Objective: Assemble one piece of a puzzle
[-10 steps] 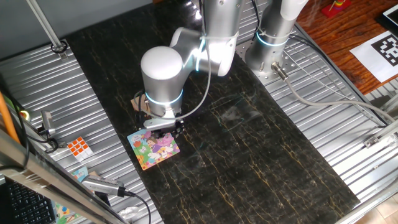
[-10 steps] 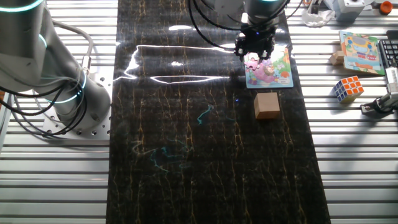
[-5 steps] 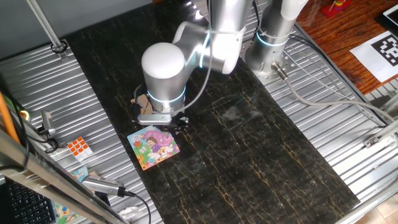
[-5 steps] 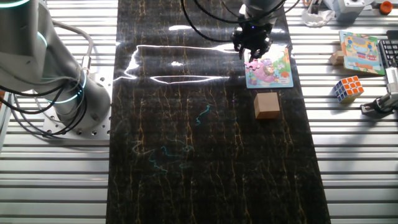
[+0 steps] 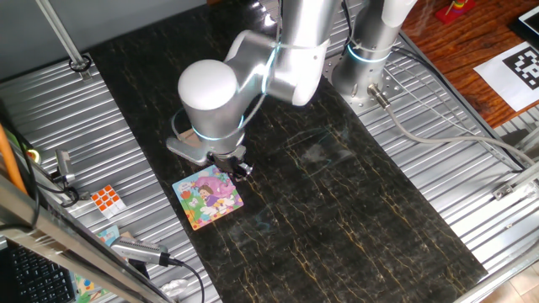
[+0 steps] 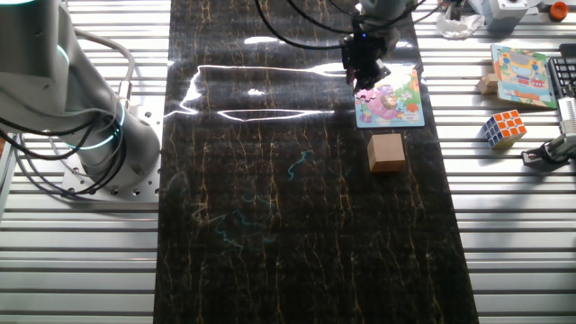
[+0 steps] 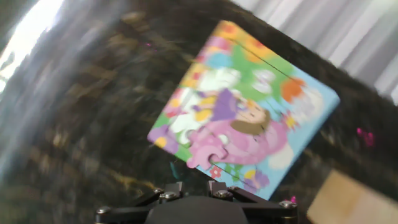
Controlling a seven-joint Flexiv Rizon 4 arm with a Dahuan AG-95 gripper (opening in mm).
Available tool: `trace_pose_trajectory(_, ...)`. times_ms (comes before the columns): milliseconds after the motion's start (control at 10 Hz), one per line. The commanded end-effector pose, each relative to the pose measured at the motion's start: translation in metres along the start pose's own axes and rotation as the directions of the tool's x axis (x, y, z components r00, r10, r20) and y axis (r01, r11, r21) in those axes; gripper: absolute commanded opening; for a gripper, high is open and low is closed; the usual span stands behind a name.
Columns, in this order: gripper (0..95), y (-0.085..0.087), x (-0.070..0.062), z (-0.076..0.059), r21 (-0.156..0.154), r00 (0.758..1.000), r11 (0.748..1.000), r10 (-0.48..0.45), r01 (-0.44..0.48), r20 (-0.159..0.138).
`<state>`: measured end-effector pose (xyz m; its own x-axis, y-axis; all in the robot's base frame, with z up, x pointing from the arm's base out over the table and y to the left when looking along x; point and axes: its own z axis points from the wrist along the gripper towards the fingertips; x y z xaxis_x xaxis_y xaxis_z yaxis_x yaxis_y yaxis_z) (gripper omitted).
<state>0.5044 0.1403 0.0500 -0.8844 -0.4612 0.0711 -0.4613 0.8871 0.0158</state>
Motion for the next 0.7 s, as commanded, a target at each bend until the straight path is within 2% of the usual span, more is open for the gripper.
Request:
trace_pose_trajectory(100,38.0,-0.016,-0.007,0.014,-0.043,0.930,0.930,0.366,-0.365,0.037)
trace_pose_trajectory(200,38.0,-0.018,-0.012,0.014,-0.047,0.928,0.929,0.369,-0.367,0.047)
trace_pose_trajectory(500,38.0,-0.019,-0.028,0.011,-0.047,0.916,0.917,0.397,-0.395,0.053)
trace_pose_trajectory(700,38.0,-0.022,-0.031,0.014,-0.054,0.909,0.911,0.413,-0.410,0.065)
